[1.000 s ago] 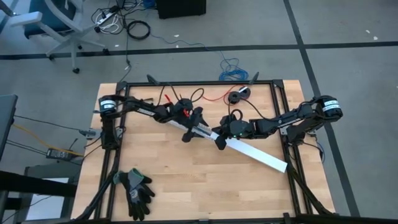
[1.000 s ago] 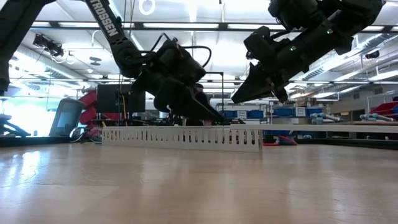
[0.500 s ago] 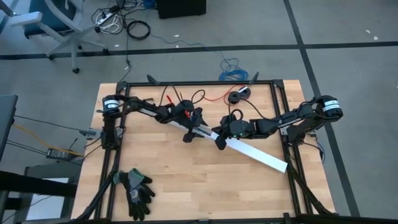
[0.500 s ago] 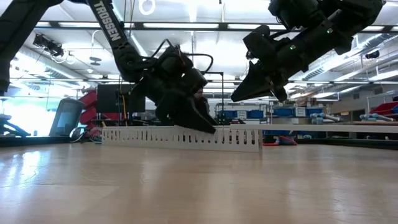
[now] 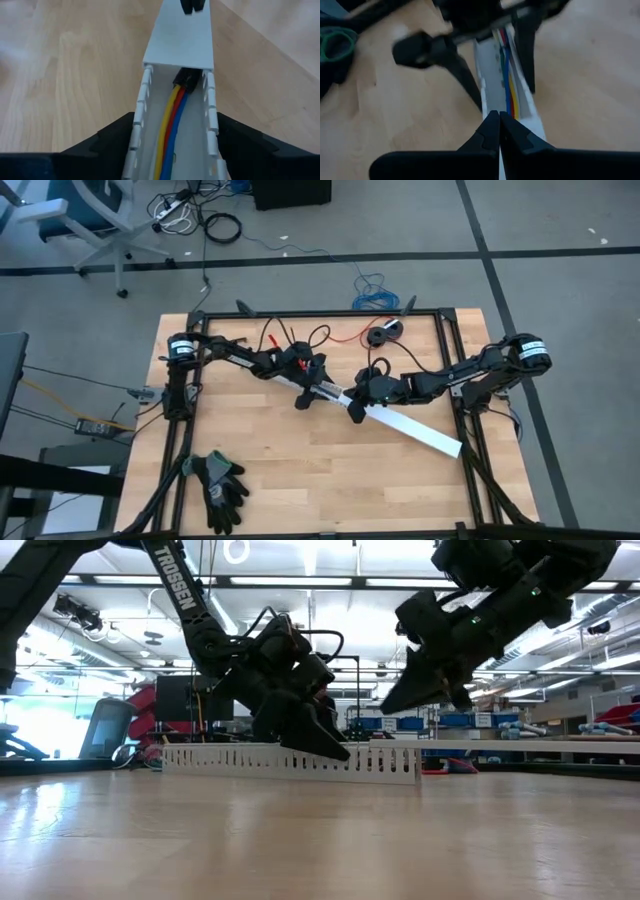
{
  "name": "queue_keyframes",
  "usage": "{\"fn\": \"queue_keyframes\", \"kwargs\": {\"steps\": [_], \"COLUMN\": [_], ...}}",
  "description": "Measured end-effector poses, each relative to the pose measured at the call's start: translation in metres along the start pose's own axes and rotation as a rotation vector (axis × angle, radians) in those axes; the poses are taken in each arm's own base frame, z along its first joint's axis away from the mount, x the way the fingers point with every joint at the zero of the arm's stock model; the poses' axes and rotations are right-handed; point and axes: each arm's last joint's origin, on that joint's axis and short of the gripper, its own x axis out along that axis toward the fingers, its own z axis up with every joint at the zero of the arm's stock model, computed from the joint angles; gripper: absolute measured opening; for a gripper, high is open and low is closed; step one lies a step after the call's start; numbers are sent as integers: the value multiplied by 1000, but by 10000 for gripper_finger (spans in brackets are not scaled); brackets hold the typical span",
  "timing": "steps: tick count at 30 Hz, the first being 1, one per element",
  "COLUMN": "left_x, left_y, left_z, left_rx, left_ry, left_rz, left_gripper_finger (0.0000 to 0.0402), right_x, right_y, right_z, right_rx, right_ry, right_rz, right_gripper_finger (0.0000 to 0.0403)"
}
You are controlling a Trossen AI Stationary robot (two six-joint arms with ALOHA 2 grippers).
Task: Ziptie cables
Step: Close the white cable duct cover
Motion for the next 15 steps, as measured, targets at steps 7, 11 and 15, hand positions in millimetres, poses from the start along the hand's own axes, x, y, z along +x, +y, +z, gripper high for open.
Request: {"fn": "queue_keyframes", "kwargs": {"steps": [7,11,15], "left_x": [0,0,0], "left_y": [0,0,0], "left_z": [0,0,0], "left_rx": [-3,-3,-8], "left_ry": [-1,0,0], "left_rz": [2,3,4], "left_gripper_finger": [238,233,232], "right_x": [-4,-8,-11], "right_y": [6,10,11], "right_z": [-13,-15,-17], "right_rx": [40,51,66], "right_ry": [75,72,54], "right_rz": [-10,-8,-45], "right_gripper_finger": [0,0,0]}}
